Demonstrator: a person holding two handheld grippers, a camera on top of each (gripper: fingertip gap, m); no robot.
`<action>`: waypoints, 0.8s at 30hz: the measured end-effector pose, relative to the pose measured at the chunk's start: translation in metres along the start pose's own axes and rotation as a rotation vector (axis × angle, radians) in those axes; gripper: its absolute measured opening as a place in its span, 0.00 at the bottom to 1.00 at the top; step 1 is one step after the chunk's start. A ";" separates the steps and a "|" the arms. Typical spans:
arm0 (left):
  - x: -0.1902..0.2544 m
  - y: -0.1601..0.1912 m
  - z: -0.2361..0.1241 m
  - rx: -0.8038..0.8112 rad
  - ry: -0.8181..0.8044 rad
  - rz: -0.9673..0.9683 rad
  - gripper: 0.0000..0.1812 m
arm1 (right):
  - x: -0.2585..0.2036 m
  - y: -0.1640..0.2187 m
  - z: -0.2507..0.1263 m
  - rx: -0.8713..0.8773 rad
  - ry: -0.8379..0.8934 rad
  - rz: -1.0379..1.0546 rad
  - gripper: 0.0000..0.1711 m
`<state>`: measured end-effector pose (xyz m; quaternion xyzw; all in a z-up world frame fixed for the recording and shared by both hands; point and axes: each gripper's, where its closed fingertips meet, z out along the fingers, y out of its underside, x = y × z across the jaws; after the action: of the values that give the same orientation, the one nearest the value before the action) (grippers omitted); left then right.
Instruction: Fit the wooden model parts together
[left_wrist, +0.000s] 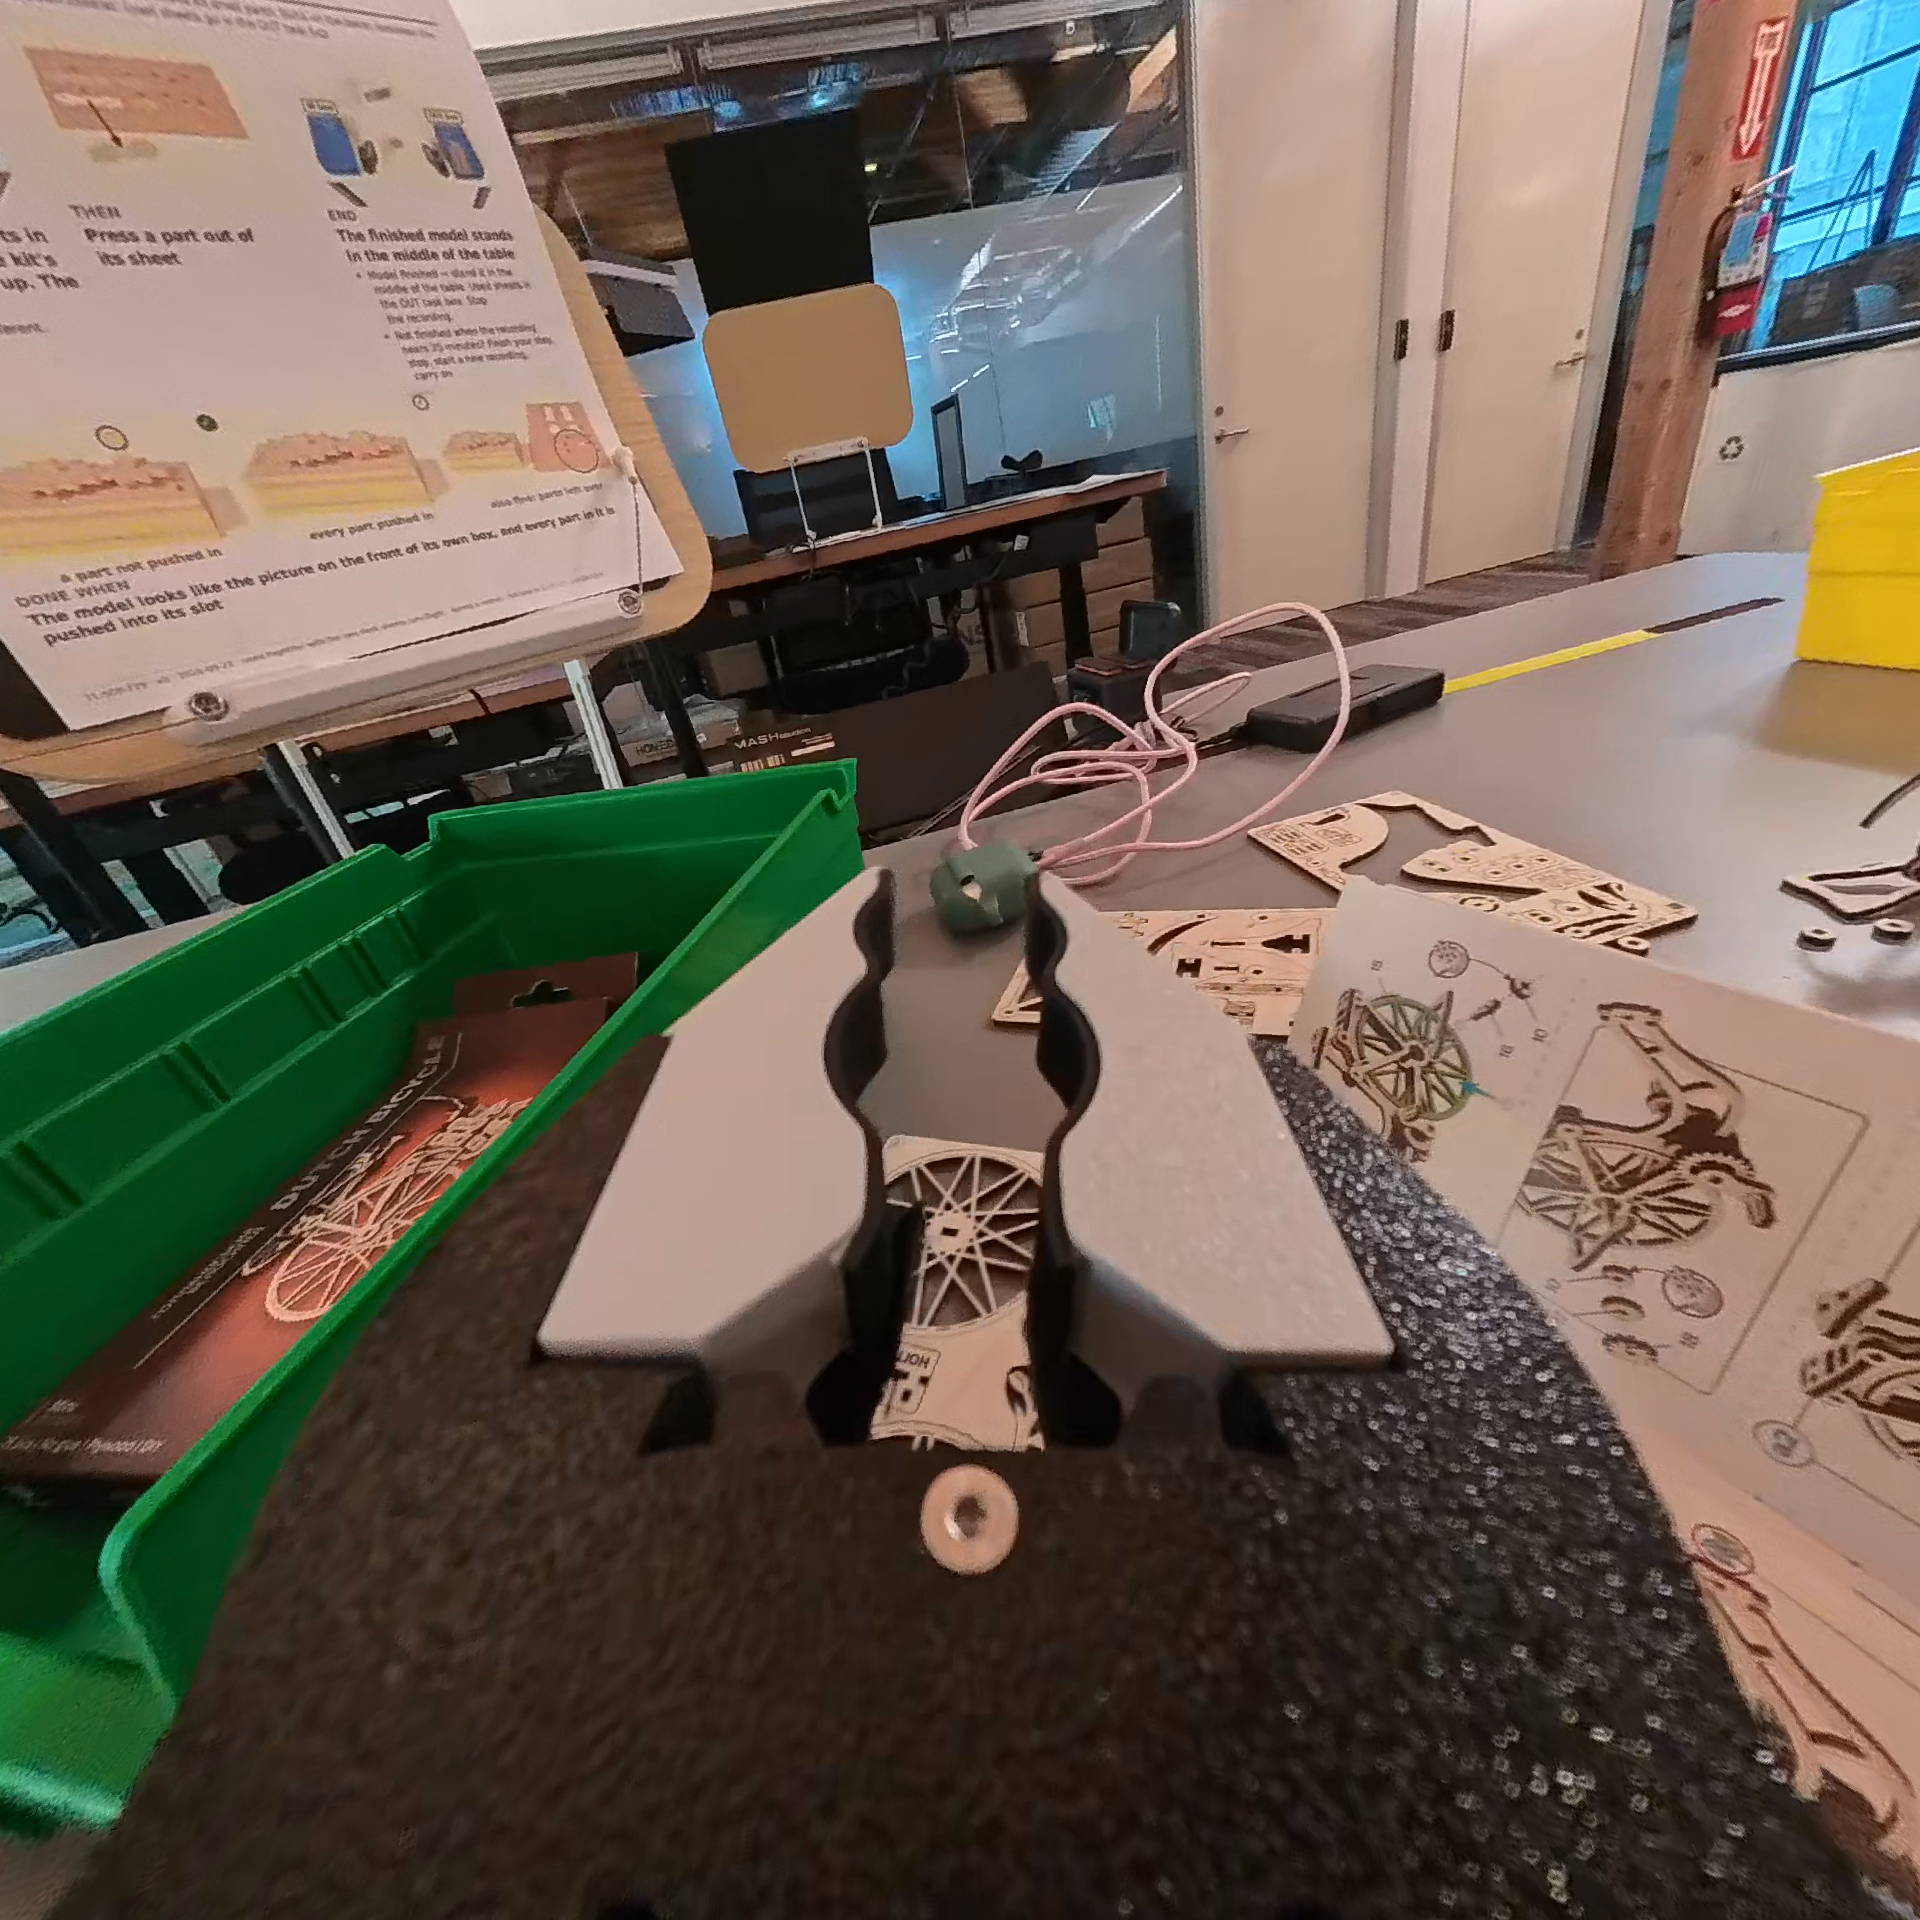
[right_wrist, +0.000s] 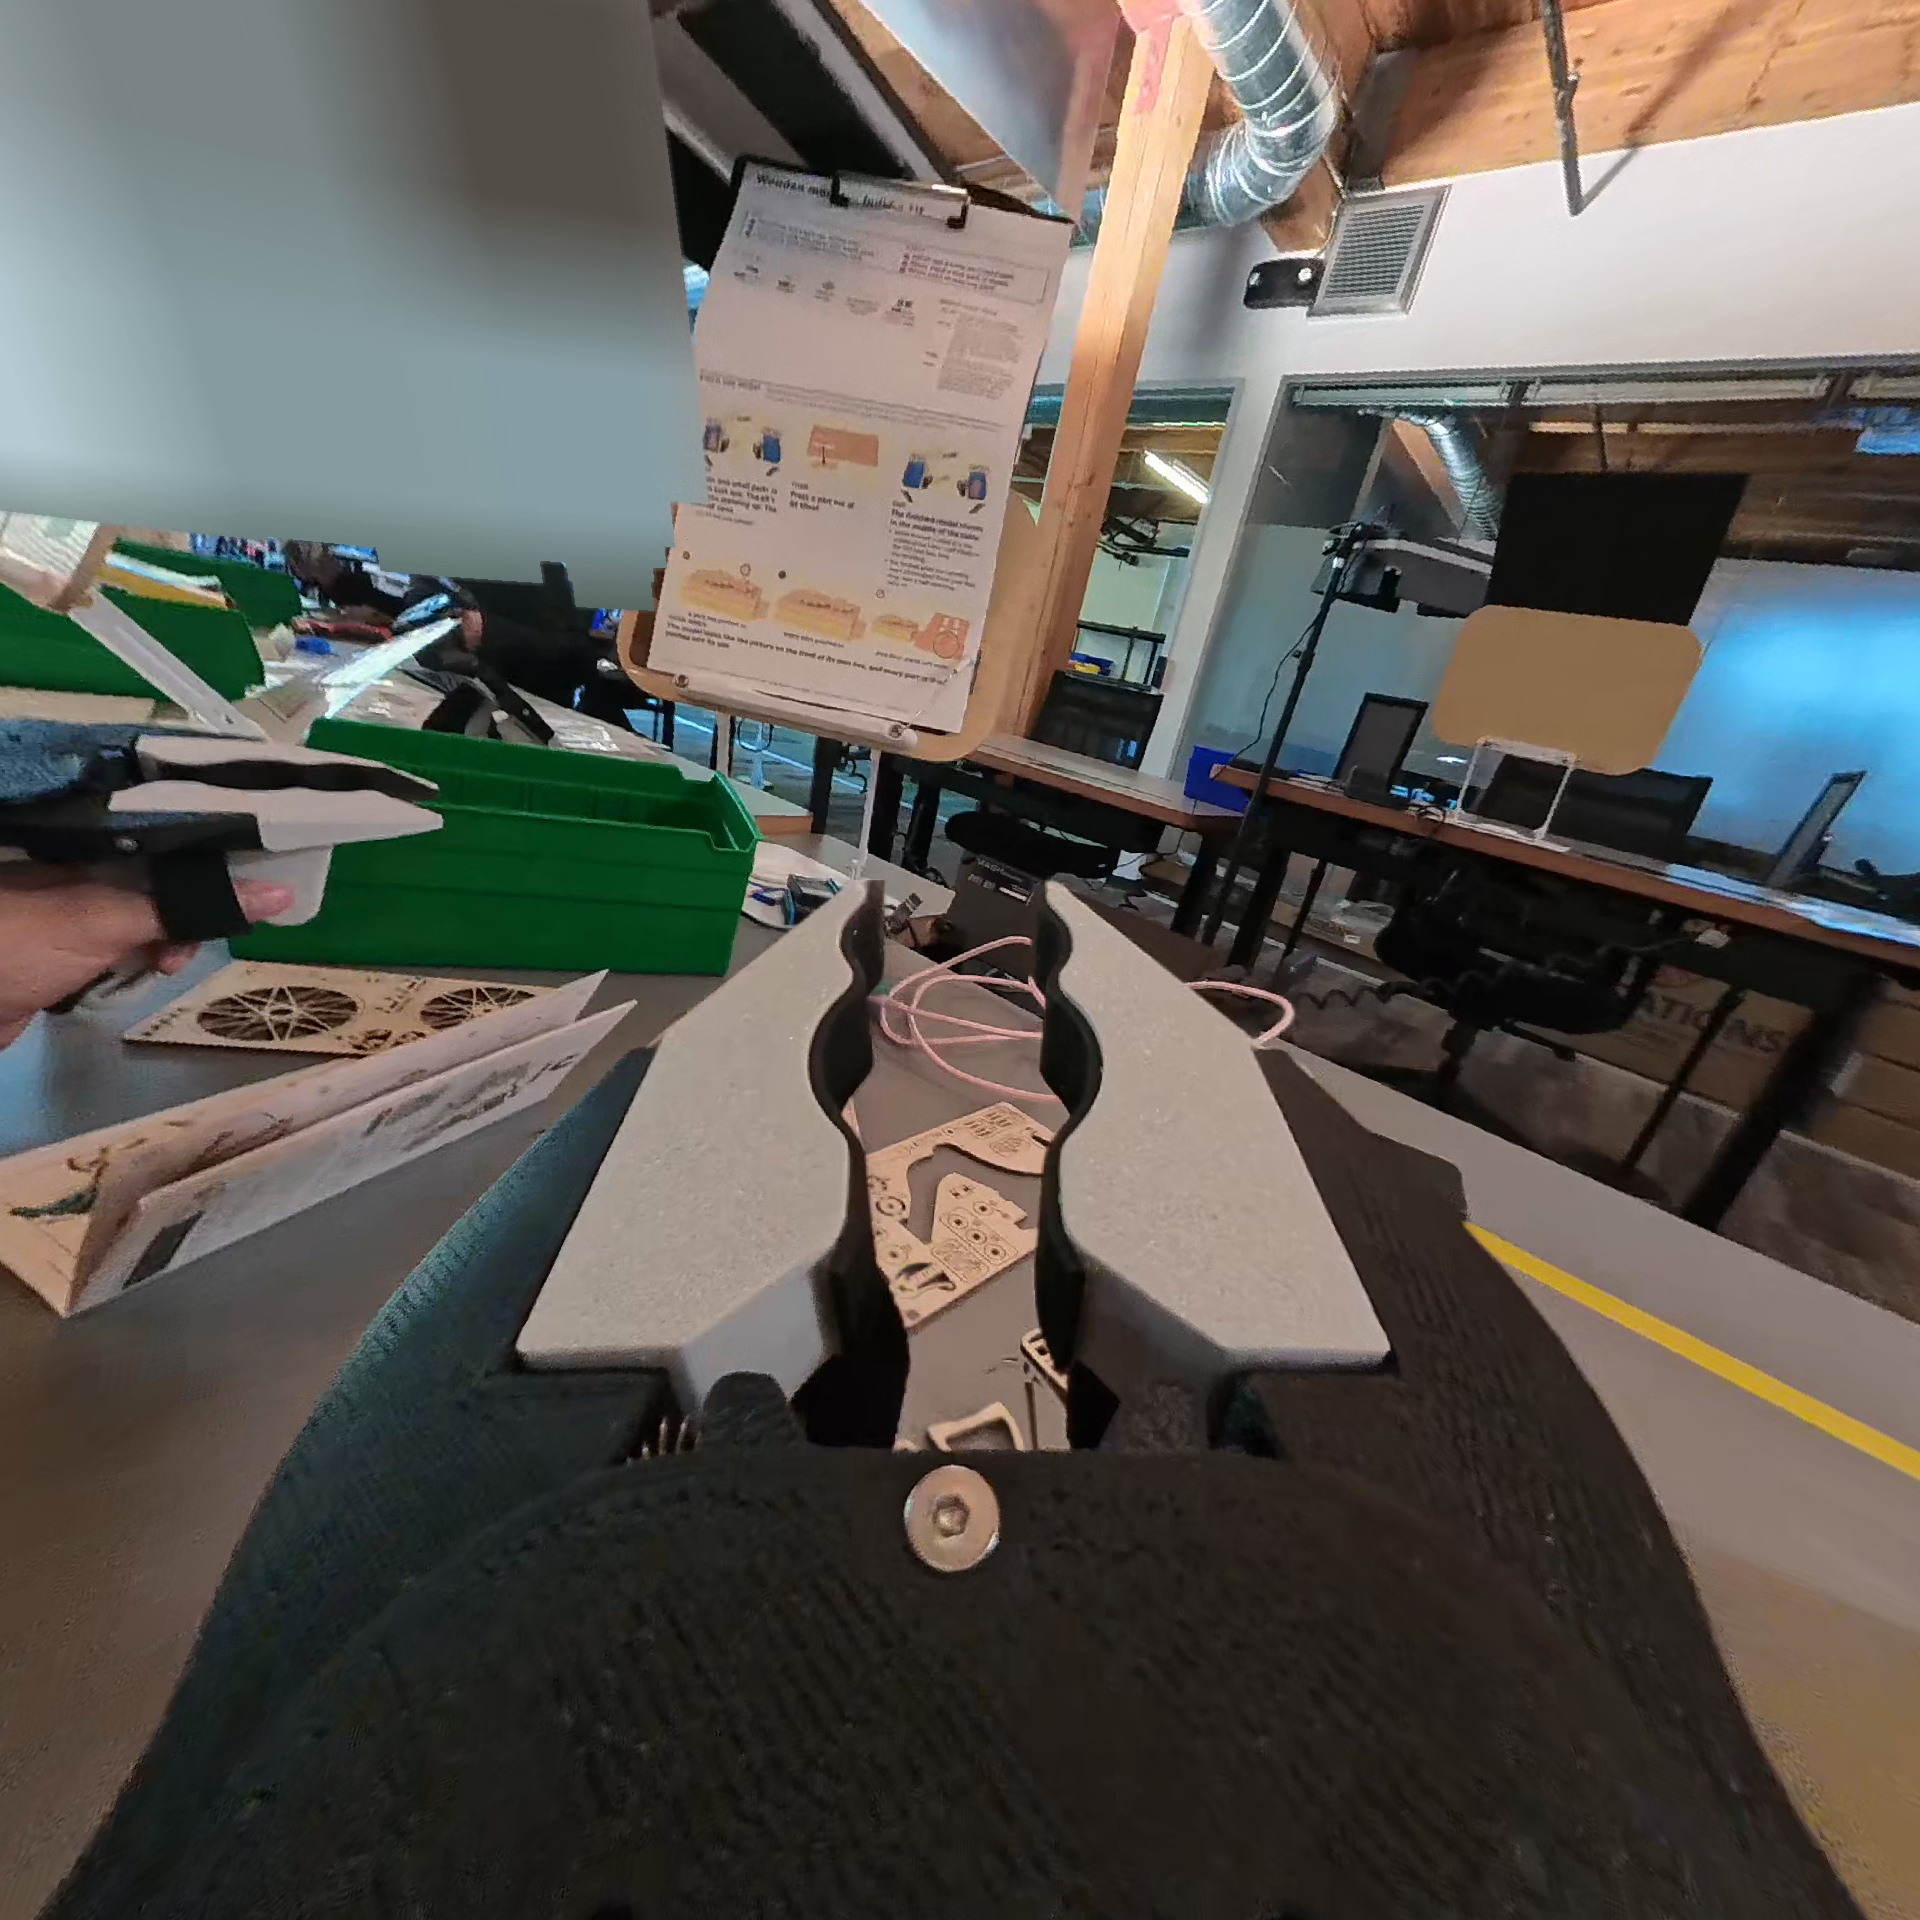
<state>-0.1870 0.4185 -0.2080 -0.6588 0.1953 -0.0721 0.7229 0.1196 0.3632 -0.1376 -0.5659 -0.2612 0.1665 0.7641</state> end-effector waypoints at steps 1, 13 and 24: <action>0.000 0.000 0.000 -0.001 -0.003 0.004 0.12 | 0.002 -0.001 -0.001 0.002 0.006 0.014 0.15; 0.001 -0.001 -0.001 0.003 -0.010 0.030 0.12 | 0.047 0.051 0.075 -0.843 -0.295 0.149 0.00; 0.002 -0.002 0.000 0.007 0.000 0.038 0.12 | 0.056 0.234 0.115 -1.429 -0.260 0.397 0.17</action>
<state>-0.1845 0.4170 -0.2060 -0.6525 0.2075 -0.0590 0.7264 0.1067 0.5542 -0.3229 -0.9361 -0.2868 0.1569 0.1296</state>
